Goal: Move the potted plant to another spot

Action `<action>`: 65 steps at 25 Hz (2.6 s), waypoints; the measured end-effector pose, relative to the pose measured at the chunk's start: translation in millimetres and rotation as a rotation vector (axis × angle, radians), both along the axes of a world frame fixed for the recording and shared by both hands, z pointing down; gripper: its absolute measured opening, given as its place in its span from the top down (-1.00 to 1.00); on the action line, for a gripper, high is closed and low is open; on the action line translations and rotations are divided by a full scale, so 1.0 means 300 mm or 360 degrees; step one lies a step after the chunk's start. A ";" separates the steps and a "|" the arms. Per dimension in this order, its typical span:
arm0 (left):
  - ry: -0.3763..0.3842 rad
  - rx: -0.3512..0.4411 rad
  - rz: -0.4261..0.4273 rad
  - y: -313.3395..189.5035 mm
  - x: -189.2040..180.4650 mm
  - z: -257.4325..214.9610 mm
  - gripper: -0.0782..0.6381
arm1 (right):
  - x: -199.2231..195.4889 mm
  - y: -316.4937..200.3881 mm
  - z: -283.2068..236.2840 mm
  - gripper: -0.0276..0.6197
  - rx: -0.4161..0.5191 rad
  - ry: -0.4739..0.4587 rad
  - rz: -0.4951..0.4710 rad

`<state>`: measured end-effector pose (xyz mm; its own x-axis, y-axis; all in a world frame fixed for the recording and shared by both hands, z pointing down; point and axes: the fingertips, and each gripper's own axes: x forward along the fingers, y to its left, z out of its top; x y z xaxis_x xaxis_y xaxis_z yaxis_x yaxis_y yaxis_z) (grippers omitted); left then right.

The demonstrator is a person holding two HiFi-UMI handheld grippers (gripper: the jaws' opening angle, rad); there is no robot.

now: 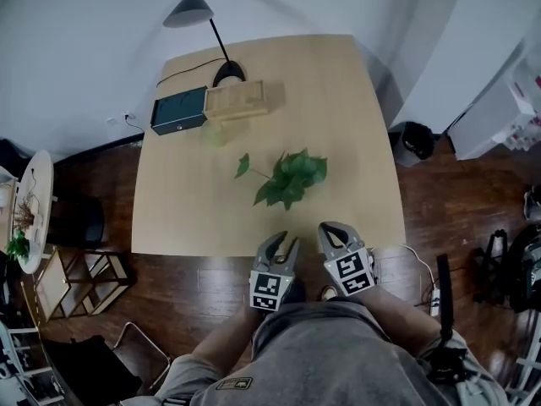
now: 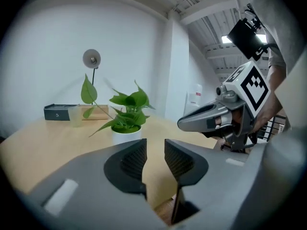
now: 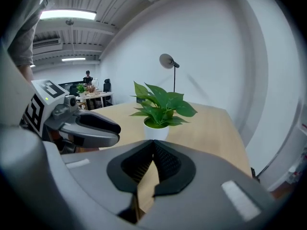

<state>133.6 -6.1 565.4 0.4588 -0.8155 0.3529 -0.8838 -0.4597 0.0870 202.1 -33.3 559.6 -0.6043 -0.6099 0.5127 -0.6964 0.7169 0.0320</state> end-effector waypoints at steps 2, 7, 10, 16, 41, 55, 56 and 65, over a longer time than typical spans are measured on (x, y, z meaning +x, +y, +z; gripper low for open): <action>0.0002 0.0033 -0.0033 0.044 0.046 -0.034 0.62 | 0.028 0.034 -0.007 0.89 0.0015 -0.0010 -0.0038; 0.0010 0.0057 -0.0060 0.159 0.162 -0.081 0.78 | 0.116 0.125 -0.013 0.89 0.0031 -0.0005 -0.0097; 0.0011 0.0061 -0.0080 0.234 0.210 -0.101 0.78 | 0.162 0.189 -0.011 0.89 0.0029 0.0004 -0.0138; 0.0017 0.0037 -0.0094 0.344 0.243 -0.123 0.78 | 0.191 0.282 -0.030 0.89 0.0047 -0.0008 -0.0201; 0.0032 0.0056 0.0002 0.429 0.132 -0.161 0.78 | 0.069 0.486 -0.081 0.90 0.0000 0.0033 -0.0161; 0.0027 0.0074 -0.0018 0.430 0.119 -0.180 0.78 | 0.069 0.495 -0.081 0.90 -0.0004 0.0073 -0.0165; 0.0025 0.0079 -0.0021 0.431 0.115 -0.181 0.78 | 0.063 0.495 -0.080 0.90 0.0001 0.0072 -0.0171; 0.0016 0.0067 -0.0052 0.447 0.086 -0.180 0.78 | 0.048 0.486 -0.080 0.90 0.0004 0.0070 -0.0172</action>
